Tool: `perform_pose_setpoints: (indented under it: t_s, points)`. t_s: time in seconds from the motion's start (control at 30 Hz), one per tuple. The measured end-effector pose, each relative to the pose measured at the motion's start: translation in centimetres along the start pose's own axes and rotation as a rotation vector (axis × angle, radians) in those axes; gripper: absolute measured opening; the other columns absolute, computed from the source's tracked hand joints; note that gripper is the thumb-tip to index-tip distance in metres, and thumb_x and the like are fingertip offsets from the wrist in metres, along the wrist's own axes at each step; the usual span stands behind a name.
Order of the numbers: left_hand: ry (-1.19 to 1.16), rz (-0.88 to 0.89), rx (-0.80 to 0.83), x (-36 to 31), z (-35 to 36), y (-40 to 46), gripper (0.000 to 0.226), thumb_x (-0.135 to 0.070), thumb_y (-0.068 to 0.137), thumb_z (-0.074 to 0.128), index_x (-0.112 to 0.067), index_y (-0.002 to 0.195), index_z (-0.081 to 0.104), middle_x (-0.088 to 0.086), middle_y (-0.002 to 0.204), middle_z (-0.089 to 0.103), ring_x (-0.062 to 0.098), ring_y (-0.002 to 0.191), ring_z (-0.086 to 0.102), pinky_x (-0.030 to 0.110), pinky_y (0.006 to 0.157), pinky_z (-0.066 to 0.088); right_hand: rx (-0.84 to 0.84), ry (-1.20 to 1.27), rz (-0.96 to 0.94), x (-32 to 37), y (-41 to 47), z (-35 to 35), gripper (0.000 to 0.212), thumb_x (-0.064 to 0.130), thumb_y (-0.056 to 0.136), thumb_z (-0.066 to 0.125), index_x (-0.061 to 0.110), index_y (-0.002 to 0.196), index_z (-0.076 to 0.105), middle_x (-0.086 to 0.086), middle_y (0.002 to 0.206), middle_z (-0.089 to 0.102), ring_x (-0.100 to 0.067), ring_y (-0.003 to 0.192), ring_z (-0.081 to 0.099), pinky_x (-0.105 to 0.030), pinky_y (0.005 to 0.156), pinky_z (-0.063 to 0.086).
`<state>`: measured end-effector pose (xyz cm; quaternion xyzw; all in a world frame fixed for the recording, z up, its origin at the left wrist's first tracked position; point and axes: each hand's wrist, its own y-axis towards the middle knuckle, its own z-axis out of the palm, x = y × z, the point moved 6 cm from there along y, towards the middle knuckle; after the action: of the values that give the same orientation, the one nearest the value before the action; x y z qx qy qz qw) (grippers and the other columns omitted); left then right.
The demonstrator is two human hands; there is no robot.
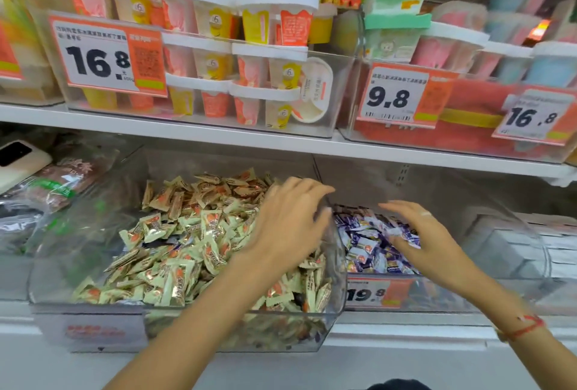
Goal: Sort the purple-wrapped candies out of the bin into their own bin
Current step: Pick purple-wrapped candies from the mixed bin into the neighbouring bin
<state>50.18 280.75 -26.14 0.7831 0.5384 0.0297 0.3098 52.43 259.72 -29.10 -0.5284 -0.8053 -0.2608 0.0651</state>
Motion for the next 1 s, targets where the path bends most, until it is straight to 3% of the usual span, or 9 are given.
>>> perform_pose_setpoints:
  t_s: [0.13,0.27,0.37,0.43,0.6,0.7,0.77,0.87,1.0]
  points:
    - [0.144,-0.096,-0.299,6.5,-7.6,-7.2,0.029,-0.031,0.094,0.053,-0.027,0.122,0.059,-0.012,0.124,0.057,0.01,0.117,0.045,0.024,0.095,0.03,-0.217,0.157,-0.238,6.9,-0.4,-0.6,0.022,0.022,0.09,0.064,0.024,0.112,0.066,0.011,0.116,0.061,-0.009,0.111,0.055,-0.022,0.094,0.042]
    - [0.271,-0.339,-0.437,13.4,-12.2,-13.8,0.037,-0.027,0.09,0.05,-0.016,0.124,0.059,0.0,0.126,0.056,0.023,0.113,0.049,0.036,0.091,0.039,-0.157,0.262,-0.433,15.9,2.2,2.8,0.016,0.027,0.087,0.063,0.024,0.101,0.07,0.016,0.1,0.065,-0.004,0.098,0.058,-0.024,0.084,0.045]
    - [0.244,-0.571,-0.341,16.7,-12.4,-16.7,0.039,-0.031,0.096,0.05,-0.019,0.133,0.05,0.001,0.131,0.052,0.025,0.116,0.05,0.041,0.082,0.046,0.118,0.23,-0.55,22.1,4.9,8.4,0.016,0.027,0.091,0.062,0.029,0.106,0.068,0.021,0.099,0.062,0.0,0.096,0.055,-0.028,0.084,0.046]
    - [0.189,-0.693,-0.297,18.2,-12.3,-17.9,0.043,-0.035,0.094,0.05,-0.026,0.136,0.047,-0.004,0.129,0.057,0.022,0.108,0.058,0.034,0.068,0.044,0.325,0.204,-0.633,25.6,6.2,12.6,0.019,0.024,0.092,0.061,0.026,0.11,0.068,0.018,0.101,0.065,-0.001,0.094,0.057,-0.029,0.086,0.049]
    - [0.103,-0.704,-0.279,18.8,-12.9,-19.2,0.041,-0.042,0.092,0.049,-0.043,0.134,0.046,-0.019,0.097,0.062,0.005,0.071,0.056,0.022,0.054,0.038,0.966,0.168,-0.697,30.2,6.7,21.3,0.037,0.009,0.087,0.066,0.02,0.121,0.065,0.003,0.13,0.061,-0.011,0.114,0.057,-0.032,0.101,0.045]
    - [0.112,-0.664,-0.293,18.6,-13.1,-19.1,0.041,-0.04,0.093,0.047,-0.04,0.134,0.047,-0.016,0.102,0.062,0.007,0.068,0.055,0.027,0.055,0.039,1.223,0.047,-0.706,30.2,6.6,22.2,0.055,0.004,0.081,0.069,0.022,0.132,0.058,0.005,0.145,0.047,-0.013,0.134,0.039,-0.036,0.115,0.028]
    - [0.138,-0.65,-0.29,18.3,-13.0,-18.9,0.041,-0.038,0.095,0.045,-0.036,0.136,0.047,-0.013,0.111,0.063,0.014,0.073,0.061,0.031,0.058,0.039,1.197,0.04,-0.714,30.2,6.6,22.0,0.054,0.006,0.081,0.071,0.021,0.131,0.058,0.004,0.144,0.047,-0.012,0.133,0.039,-0.031,0.113,0.028]
    - [0.15,-0.656,-0.295,18.3,-13.0,-19.0,0.041,-0.036,0.095,0.046,-0.033,0.135,0.049,-0.012,0.11,0.063,0.012,0.068,0.055,0.03,0.058,0.038,0.981,0.053,-0.746,30.4,6.3,22.5,0.039,0.012,0.082,0.071,0.02,0.12,0.066,0.003,0.129,0.058,-0.015,0.118,0.052,-0.035,0.102,0.04]
    - [0.153,-0.679,-0.316,18.4,-13.2,-19.0,0.038,-0.034,0.094,0.05,-0.033,0.132,0.052,-0.011,0.104,0.065,0.007,0.064,0.045,0.026,0.052,0.033,0.712,0.006,-0.768,30.3,6.5,23.1,0.024,0.038,0.086,0.067,0.016,0.095,0.07,0.002,0.103,0.063,-0.014,0.092,0.053,-0.036,0.079,0.047]
